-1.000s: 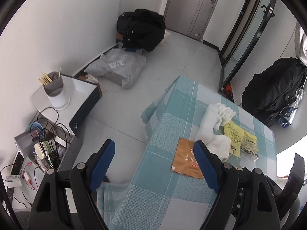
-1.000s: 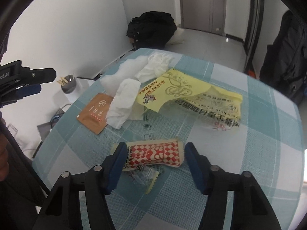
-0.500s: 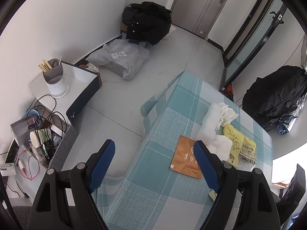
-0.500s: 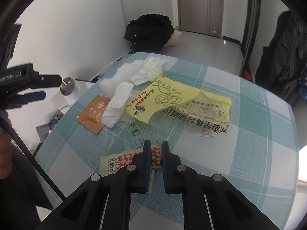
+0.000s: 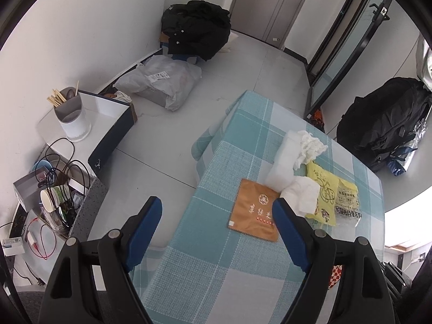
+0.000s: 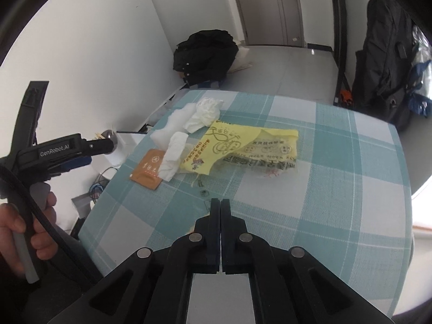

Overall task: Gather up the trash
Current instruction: 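Close the left gripper on the white tissue while the right grasps the red-checked wrapper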

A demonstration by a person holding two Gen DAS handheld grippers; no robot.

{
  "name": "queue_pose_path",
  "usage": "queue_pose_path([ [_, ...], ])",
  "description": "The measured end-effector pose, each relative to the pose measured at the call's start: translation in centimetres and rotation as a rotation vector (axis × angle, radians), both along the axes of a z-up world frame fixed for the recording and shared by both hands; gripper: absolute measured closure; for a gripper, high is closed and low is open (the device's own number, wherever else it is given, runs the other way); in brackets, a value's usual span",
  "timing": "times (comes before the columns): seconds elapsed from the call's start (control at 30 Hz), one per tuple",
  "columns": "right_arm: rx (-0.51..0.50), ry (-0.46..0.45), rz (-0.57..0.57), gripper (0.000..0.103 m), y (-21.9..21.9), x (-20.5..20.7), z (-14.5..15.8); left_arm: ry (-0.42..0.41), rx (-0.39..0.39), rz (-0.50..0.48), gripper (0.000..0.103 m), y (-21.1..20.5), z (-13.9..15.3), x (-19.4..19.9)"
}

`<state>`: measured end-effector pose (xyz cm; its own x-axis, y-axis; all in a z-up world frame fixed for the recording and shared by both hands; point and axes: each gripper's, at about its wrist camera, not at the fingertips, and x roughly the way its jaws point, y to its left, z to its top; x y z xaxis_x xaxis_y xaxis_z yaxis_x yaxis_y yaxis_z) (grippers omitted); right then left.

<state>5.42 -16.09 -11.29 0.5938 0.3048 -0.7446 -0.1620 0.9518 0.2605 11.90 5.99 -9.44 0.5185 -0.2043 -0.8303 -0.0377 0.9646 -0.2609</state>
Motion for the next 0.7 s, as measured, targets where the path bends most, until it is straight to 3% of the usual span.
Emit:
queue_pose_path([
  [0.2,0.060,-0.011,-0.047,0.103,-2.6,-1.2,1.1,-0.025,-0.011,-0.071,0.022,-1.6,0.4,-0.4],
  [0.33,0.085,-0.020,-0.069,0.103,-4.7,-2.1,1.8,-0.034,-0.085,-0.133,0.022,-3.1,0.5,-0.2],
  [0.5,0.112,-0.038,-0.088,0.103,-6.5,-2.7,2.0,0.039,-0.067,-0.206,0.022,-5.7,-0.9,1.3],
  [0.63,0.135,-0.036,-0.082,0.103,-7.2,-2.5,1.5,0.098,-0.100,-0.189,0.022,-6.0,-2.1,2.2],
  [0.7,0.139,-0.036,-0.078,0.103,-7.4,-2.4,1.3,0.109,-0.076,-0.194,0.022,-6.4,-2.4,2.4],
])
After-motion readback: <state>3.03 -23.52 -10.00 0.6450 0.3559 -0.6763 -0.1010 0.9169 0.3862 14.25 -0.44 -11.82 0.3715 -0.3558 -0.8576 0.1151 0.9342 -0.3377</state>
